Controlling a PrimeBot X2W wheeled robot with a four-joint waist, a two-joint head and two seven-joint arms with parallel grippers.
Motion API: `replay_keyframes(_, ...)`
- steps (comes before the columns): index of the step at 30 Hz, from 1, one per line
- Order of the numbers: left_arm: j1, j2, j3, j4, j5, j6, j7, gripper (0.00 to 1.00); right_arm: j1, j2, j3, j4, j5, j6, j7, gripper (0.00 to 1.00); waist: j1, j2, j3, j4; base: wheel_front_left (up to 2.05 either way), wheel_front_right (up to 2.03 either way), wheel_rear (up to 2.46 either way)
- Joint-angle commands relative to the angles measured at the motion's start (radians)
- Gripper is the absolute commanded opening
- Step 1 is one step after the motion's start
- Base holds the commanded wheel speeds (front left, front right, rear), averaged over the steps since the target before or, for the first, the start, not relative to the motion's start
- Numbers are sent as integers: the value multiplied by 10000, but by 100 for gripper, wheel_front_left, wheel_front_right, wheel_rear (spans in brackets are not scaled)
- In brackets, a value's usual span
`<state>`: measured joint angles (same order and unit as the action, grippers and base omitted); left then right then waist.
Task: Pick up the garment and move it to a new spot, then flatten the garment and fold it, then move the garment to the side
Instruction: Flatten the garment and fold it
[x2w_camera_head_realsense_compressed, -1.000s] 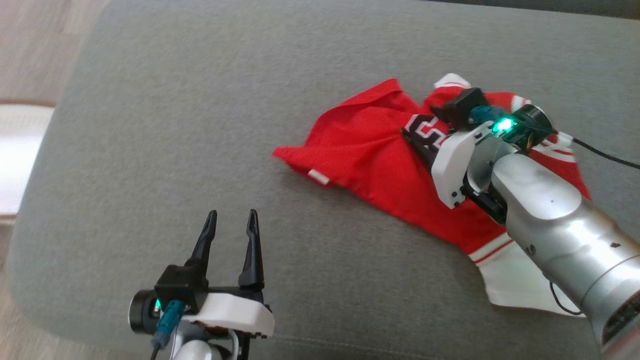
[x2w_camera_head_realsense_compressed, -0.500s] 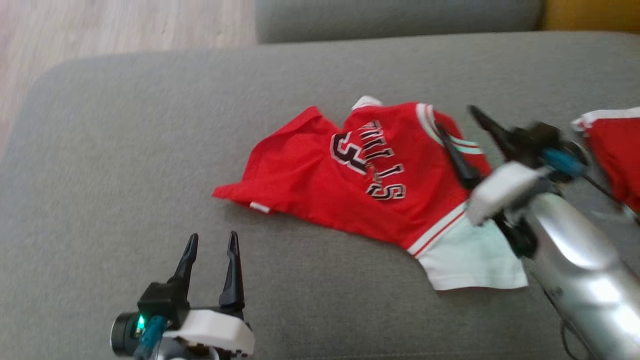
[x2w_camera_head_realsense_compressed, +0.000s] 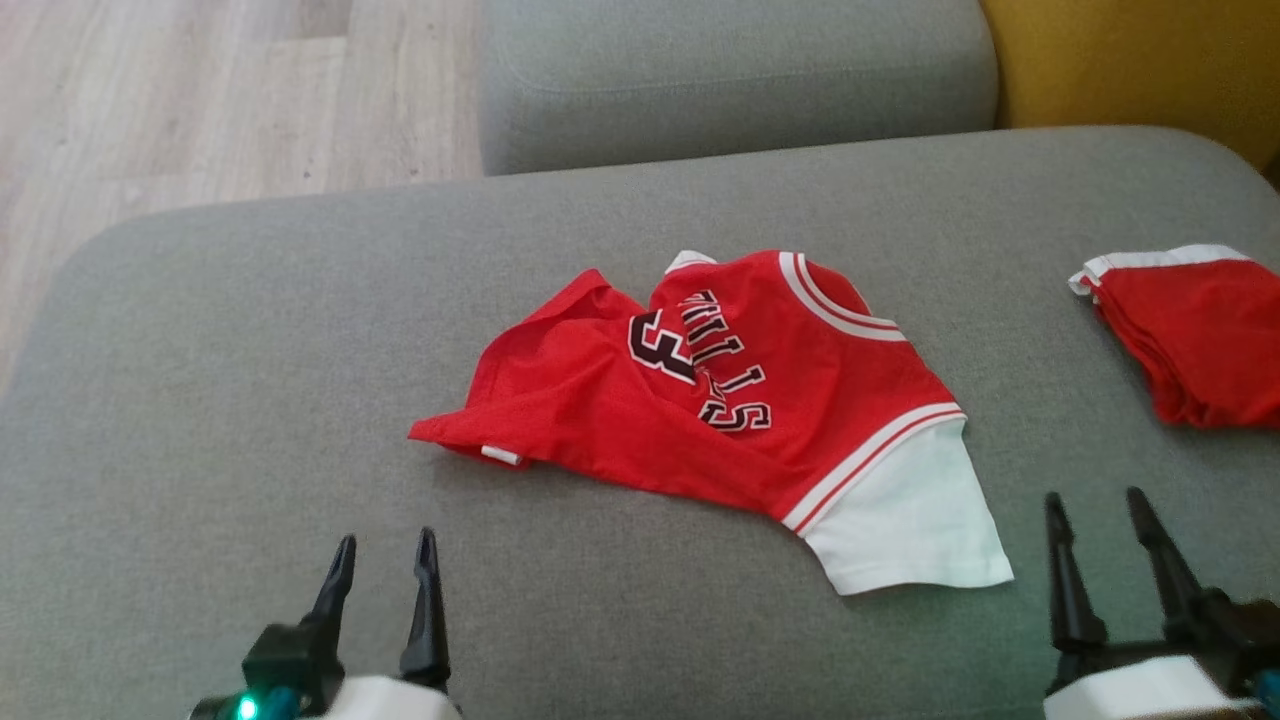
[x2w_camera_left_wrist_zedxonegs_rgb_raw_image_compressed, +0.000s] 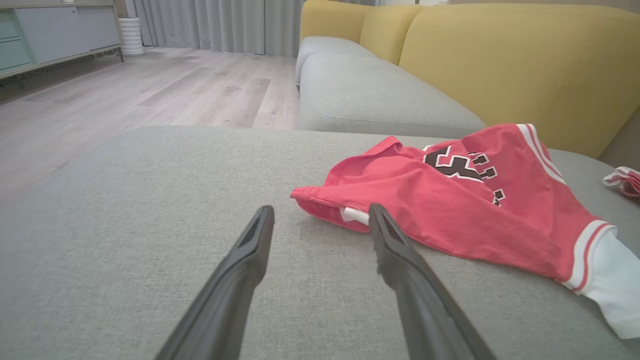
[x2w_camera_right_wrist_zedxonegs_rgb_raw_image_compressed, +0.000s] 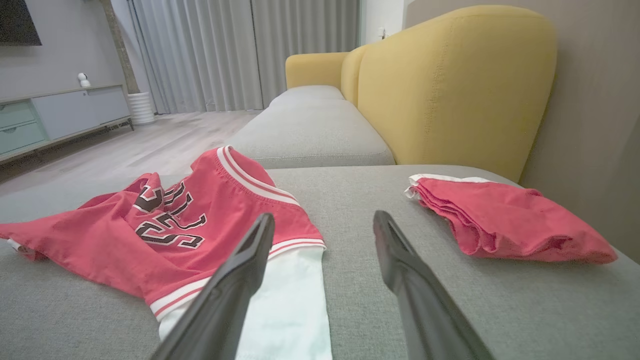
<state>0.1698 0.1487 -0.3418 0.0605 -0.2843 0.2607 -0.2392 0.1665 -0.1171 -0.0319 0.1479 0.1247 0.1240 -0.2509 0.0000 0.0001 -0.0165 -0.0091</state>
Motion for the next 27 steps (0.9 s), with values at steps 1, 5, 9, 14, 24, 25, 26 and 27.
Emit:
replay_keyframes(1,-186,118,382,-298,-34,44,-83,100,-352,-108,99,-430,-82,67,-107,100,0,-1,-60,52,0,0,0)
replay_keyframes(5,43,205,456,-230,-19,39,-141,100,141,173,-244,-531,-190,67,-107,100,0,-1,-211,229,0,0,0)
replay_keyframes(9,177,218,516,-159,38,-26,-194,100,429,366,-443,-278,-220,67,-108,100,0,-1,-370,478,0,0,0)
replay_keyframes(14,323,209,646,-101,145,-90,-219,100,587,509,-444,2,-186,67,-108,100,0,-1,-475,735,0,0,0)
replay_keyframes(24,339,47,941,-209,405,-319,-224,100,579,624,-263,138,-159,67,-108,100,0,-1,-418,900,0,0,0)
replay_keyframes(25,345,27,969,-212,426,-339,-224,100,581,629,-244,154,-159,67,-108,100,0,-1,-409,901,0,0,0)
replay_keyframes(26,354,9,999,-212,447,-355,-224,100,585,633,-227,165,-162,67,-108,100,0,-1,-400,900,0,0,0)
replay_keyframes(27,360,-10,1028,-210,466,-371,-224,100,589,637,-207,182,-162,67,-108,100,0,-1,-393,899,0,0,0)
